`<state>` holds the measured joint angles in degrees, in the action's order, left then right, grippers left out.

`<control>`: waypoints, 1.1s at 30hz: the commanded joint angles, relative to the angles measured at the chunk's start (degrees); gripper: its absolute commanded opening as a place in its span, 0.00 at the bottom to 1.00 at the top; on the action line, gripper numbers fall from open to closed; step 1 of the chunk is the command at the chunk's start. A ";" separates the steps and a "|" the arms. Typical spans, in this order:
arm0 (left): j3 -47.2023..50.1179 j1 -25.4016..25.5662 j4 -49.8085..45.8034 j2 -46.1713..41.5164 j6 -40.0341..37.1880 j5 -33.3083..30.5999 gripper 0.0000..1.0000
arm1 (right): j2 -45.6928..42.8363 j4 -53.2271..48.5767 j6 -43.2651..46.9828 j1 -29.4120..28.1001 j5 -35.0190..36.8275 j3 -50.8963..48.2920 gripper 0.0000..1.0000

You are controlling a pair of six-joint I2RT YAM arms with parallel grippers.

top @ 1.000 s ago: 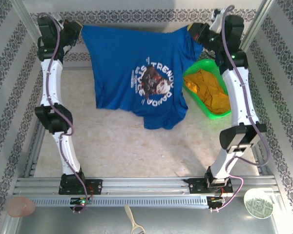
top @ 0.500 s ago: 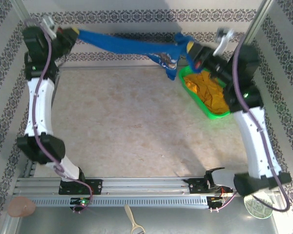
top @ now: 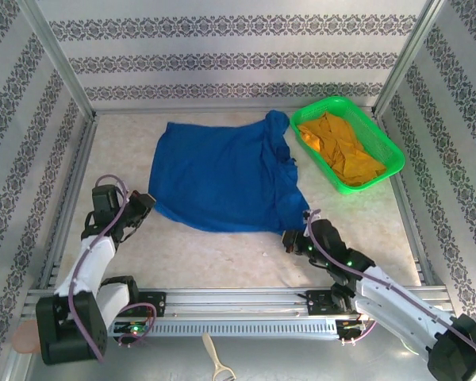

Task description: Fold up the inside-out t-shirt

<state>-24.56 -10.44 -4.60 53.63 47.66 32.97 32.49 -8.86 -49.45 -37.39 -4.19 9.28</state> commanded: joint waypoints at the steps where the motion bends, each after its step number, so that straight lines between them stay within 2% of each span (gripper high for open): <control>1: -0.66 0.51 -4.04 -3.62 -5.07 -2.53 0.00 | -3.94 -1.39 -4.72 -3.03 7.16 -0.19 0.27; 2: -0.60 0.51 -4.76 -4.15 -5.64 -2.47 0.04 | -4.98 -3.32 -4.48 -3.52 7.84 0.66 0.39; 3: -0.60 0.50 -5.53 -4.62 -6.00 -2.26 0.10 | -6.04 -5.64 -3.82 -3.83 8.45 1.87 0.48; 6: -1.73 0.51 -9.69 -6.21 -7.89 -3.51 0.25 | -9.01 -12.58 -0.86 -3.67 11.25 7.38 0.58; 9: -3.50 0.42 -14.68 -9.40 -9.86 -6.28 0.39 | -9.34 -16.96 3.03 -1.12 14.30 14.68 0.63; 11: -5.02 0.42 -17.72 -11.89 -10.71 -8.35 0.49 | -6.45 -16.73 5.98 3.05 12.53 18.35 0.64; 13: -6.71 0.33 -20.97 -14.70 -11.32 -10.89 0.60 | -1.13 -14.63 8.97 8.95 7.90 21.85 0.65; 16: -7.93 0.29 -20.75 -16.71 -10.82 -11.37 0.70 | 8.73 -6.77 10.14 17.53 -1.33 24.45 0.65; 19: -8.53 0.35 -16.45 -12.50 -9.74 -8.05 0.72 | 21.17 1.22 10.85 21.22 -5.94 28.12 0.64; 24: -10.28 0.97 -4.58 1.21 -7.71 1.01 0.76 | 41.96 8.43 12.09 21.29 -7.79 38.60 0.60; 28: -13.64 2.38 -1.64 10.11 -8.91 2.36 0.79 | 56.25 9.70 12.11 21.28 -3.74 48.75 0.57; 33: -17.00 3.97 -0.24 15.73 -10.03 2.67 0.80 | 68.09 8.88 9.94 23.68 2.69 58.35 0.53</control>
<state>-38.85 -7.44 -9.32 68.12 39.13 33.65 97.32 -0.80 -38.79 -15.40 -6.46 63.72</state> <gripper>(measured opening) 0.802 0.536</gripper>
